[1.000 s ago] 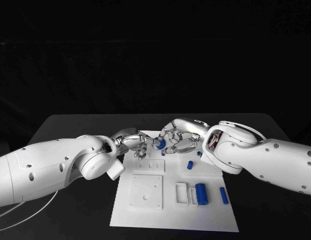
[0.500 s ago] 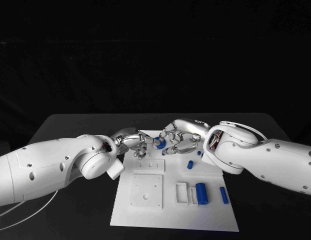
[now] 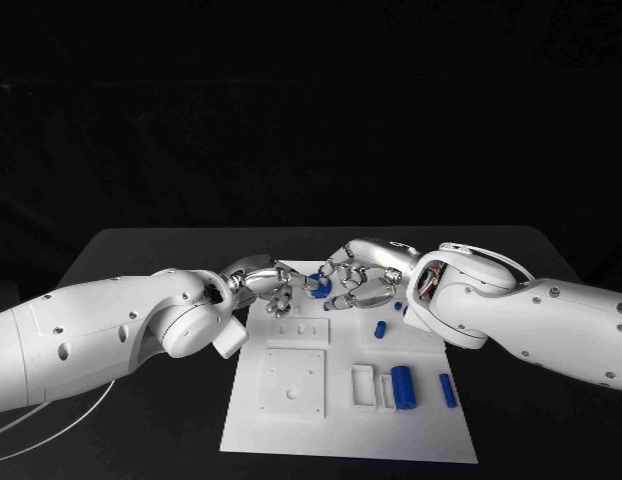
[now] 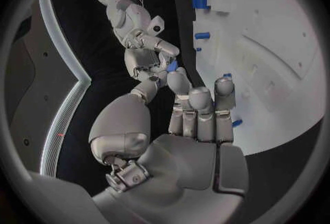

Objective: Assemble the parts on the task board

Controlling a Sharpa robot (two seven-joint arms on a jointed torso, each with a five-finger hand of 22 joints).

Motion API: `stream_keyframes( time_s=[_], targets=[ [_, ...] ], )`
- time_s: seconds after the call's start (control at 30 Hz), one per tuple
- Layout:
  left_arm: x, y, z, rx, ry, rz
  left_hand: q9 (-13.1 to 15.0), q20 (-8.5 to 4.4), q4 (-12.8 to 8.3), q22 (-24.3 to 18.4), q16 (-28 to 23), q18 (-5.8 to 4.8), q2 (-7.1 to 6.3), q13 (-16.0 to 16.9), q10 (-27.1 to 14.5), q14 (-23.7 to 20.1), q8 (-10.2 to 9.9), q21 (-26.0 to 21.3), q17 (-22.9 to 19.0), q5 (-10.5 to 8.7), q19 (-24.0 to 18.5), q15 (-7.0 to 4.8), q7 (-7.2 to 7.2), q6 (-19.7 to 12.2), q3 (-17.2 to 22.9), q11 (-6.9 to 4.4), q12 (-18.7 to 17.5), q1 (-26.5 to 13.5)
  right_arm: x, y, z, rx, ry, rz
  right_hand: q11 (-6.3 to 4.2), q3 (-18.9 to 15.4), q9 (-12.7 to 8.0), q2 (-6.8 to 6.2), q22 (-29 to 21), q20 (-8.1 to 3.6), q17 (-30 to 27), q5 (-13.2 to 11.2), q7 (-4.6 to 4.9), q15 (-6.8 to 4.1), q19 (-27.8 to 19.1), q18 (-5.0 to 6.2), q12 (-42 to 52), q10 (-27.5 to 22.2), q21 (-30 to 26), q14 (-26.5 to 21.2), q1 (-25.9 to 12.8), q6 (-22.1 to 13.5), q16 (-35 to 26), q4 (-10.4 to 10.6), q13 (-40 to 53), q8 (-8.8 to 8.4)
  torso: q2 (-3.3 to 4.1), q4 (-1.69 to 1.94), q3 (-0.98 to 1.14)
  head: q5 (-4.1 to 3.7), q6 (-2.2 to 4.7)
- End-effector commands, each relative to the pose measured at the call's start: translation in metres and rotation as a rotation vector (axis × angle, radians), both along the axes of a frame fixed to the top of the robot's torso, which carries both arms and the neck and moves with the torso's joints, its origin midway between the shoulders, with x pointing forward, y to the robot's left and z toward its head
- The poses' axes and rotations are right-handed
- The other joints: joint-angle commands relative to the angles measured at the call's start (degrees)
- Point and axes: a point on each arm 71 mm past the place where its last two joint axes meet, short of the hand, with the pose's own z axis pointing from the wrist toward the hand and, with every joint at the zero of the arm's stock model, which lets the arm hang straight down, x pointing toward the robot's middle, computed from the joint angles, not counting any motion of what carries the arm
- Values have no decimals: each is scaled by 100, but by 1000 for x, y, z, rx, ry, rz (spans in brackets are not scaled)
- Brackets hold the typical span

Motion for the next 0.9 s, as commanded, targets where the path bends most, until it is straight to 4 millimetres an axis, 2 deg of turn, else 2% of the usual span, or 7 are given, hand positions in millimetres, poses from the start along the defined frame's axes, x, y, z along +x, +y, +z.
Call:
stream_keyframes(
  time_s=[0.03,0.4,0.5,0.57,0.7,0.9],
  targets=[
    [0,-2,1,0,-1,-6,6,-869,-70,-9,1,-26,341,-9,-23,-50,28,7,-4,28,-38,-96,29,21,100,-29,0,370,0,0,-1,-3,-7,4,-54,-4,-13,33,87,-28,7,-6,30,-37,-6,303,23,-1,-21,-20,-41,34,-32,34,-10,-12,-3,2,0,-2,5],
    [-1,-2,-2,111,-37,-7,24,-876,-98,-16,13,-27,308,-16,-21,-46,42,26,-2,109,-39,-108,15,50,104,-44,6,405,13,-17,-2,1,-35,-61,-4,-3,-56,-53,76,-37,-1,35,84,10,-25,303,-5,-55,-47,-52,-76,-131,-59,84,-29,-108,0,-1,0,6,4],
    [1,1,-4,191,-56,17,37,-885,-112,-25,29,-25,290,-21,-1,-25,55,43,1,228,-24,-125,-1,76,105,-59,14,422,19,-26,-1,1,-48,-91,2,1,-58,-62,75,-39,-3,56,90,16,-29,303,-8,-62,-52,-57,-68,-140,-64,87,-32,-113,-2,-1,3,10,-2],
    [3,3,-5,259,-65,35,53,-896,-122,-41,41,-19,257,-31,29,9,70,61,2,419,10,-145,-19,110,101,-79,15,426,27,-35,1,4,-63,-122,7,7,-59,-70,73,-41,-4,98,94,21,-30,303,-9,-65,-56,-60,-58,-145,-68,93,-36,-115,-5,2,7,10,-7],
    [3,5,-8,373,-74,48,68,-906,-135,-68,37,-13,219,-48,58,45,84,68,-7,585,58,-164,-37,149,97,-97,5,426,40,-52,7,12,-84,-181,8,6,-59,-81,73,-42,-4,114,95,22,-29,303,-8,-65,-57,-59,-58,-147,-68,96,-37,-115,-9,-3,9,19,-12],
    [3,1,-10,524,-111,29,74,-906,-139,-85,32,-13,205,-57,66,60,87,55,-14,633,78,-169,-42,162,100,-102,-2,426,59,-77,20,29,-122,-264,8,3,-58,-100,73,-43,-5,138,95,23,-26,303,-6,-61,-58,-58,-58,-141,-69,104,-40,-112,-13,-3,11,32,-24]
  ],
)
